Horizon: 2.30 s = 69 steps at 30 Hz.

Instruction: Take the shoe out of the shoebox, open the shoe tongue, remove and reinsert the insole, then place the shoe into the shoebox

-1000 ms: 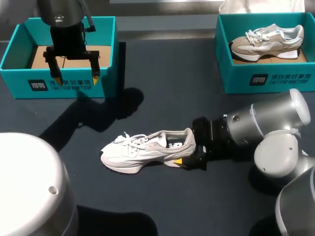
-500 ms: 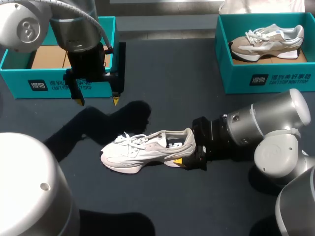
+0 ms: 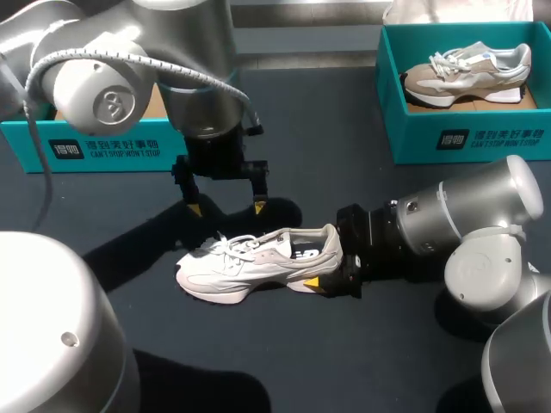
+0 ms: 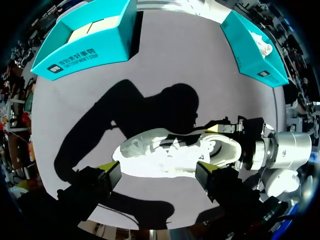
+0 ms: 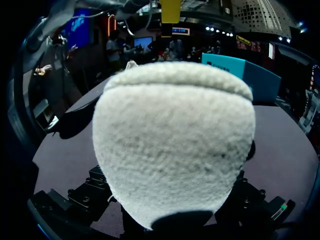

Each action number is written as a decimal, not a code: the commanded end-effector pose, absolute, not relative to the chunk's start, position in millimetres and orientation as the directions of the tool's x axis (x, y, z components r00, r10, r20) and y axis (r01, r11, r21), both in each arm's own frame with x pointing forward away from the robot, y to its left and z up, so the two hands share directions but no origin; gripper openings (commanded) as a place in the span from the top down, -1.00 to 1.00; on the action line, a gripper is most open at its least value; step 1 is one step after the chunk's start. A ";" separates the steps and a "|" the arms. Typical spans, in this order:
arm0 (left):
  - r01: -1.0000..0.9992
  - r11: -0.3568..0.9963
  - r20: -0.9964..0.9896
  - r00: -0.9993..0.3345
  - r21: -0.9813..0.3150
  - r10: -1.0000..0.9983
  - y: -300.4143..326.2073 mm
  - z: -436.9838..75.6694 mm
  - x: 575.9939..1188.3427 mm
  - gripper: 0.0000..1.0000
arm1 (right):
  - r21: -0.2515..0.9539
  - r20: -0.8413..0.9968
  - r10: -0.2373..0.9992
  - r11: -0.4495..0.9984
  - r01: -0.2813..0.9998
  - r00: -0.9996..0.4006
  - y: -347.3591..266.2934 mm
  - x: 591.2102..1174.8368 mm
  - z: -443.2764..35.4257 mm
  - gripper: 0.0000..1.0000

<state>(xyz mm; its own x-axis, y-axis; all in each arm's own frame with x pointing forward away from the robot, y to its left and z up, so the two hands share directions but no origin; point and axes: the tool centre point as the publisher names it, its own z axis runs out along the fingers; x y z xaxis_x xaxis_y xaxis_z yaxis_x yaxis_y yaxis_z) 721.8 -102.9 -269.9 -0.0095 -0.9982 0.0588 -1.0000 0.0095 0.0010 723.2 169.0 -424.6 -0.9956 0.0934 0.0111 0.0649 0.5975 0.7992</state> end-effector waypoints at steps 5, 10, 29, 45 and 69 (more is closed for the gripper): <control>-1.000 -0.006 -0.008 0.006 0.005 -1.000 -154.3 -288.3 719.1 -1.00 | 0.796 0.011 0.095 0.601 0.066 -0.995 173.4 723.7 -426.6 1.00; -0.999 -0.031 0.014 0.031 -0.013 -0.999 -161.0 -298.9 713.3 -1.00 | 0.796 0.011 0.095 0.601 0.066 -0.995 173.4 723.7 -426.6 1.00; -0.997 -0.073 -0.033 0.074 -0.040 -0.997 -169.0 -340.8 713.7 -1.00 | 0.796 0.011 0.095 0.601 0.066 -0.995 173.4 723.7 -426.6 1.00; -0.998 -0.060 -0.086 0.061 -0.019 -0.994 -165.6 -357.8 700.7 -1.00 | 0.796 0.011 0.095 0.601 0.066 -0.995 173.4 723.7 -426.6 1.00; -0.992 -0.092 -0.087 0.099 -0.091 -0.991 -114.1 -314.1 682.5 1.00 | 0.796 0.011 0.095 0.601 0.066 -0.995 173.4 723.7 -426.6 1.00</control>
